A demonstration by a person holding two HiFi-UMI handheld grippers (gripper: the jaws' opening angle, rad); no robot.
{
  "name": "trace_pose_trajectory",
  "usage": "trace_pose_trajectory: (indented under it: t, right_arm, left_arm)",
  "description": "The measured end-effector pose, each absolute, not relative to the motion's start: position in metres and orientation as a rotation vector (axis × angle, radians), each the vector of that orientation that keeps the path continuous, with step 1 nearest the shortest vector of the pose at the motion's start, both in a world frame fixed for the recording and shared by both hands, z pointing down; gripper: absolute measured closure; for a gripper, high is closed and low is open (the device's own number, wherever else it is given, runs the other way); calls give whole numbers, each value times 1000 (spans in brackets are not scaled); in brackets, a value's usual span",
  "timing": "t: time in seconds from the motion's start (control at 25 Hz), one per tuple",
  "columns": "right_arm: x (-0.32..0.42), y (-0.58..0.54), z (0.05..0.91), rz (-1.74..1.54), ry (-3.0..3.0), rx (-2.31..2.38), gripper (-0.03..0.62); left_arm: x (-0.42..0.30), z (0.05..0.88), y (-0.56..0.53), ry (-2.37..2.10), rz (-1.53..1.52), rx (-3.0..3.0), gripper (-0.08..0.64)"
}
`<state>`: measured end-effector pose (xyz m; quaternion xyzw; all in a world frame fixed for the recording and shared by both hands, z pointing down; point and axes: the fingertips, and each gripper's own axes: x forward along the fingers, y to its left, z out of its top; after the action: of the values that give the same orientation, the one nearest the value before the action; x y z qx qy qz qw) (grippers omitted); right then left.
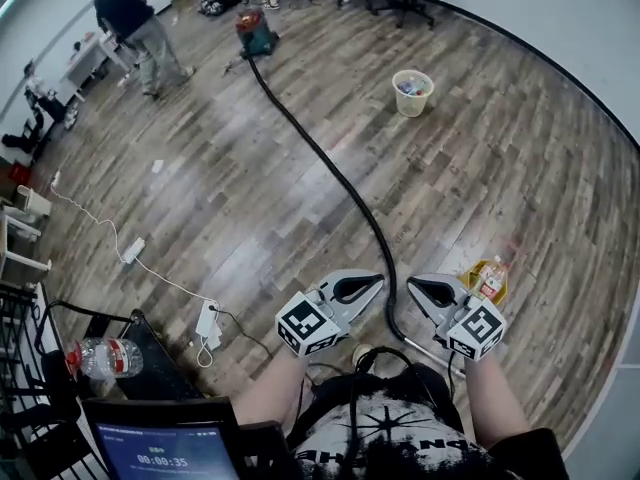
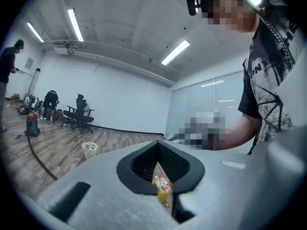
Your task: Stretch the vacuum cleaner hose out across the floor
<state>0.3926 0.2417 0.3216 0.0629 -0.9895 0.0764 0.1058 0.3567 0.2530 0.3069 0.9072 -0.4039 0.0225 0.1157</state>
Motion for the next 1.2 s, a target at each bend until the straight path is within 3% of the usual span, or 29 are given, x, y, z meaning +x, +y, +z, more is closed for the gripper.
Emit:
trace_pose_trajectory:
  t: [0.72, 1.2]
  right_arm:
    - [447, 231, 231, 96, -3039, -34, 586]
    - [487, 228, 230, 67, -3063, -44, 586]
  left_arm:
    - [409, 218, 257, -1487, -24, 2649, 561]
    - [439, 223, 258, -1527, -17, 2610, 561]
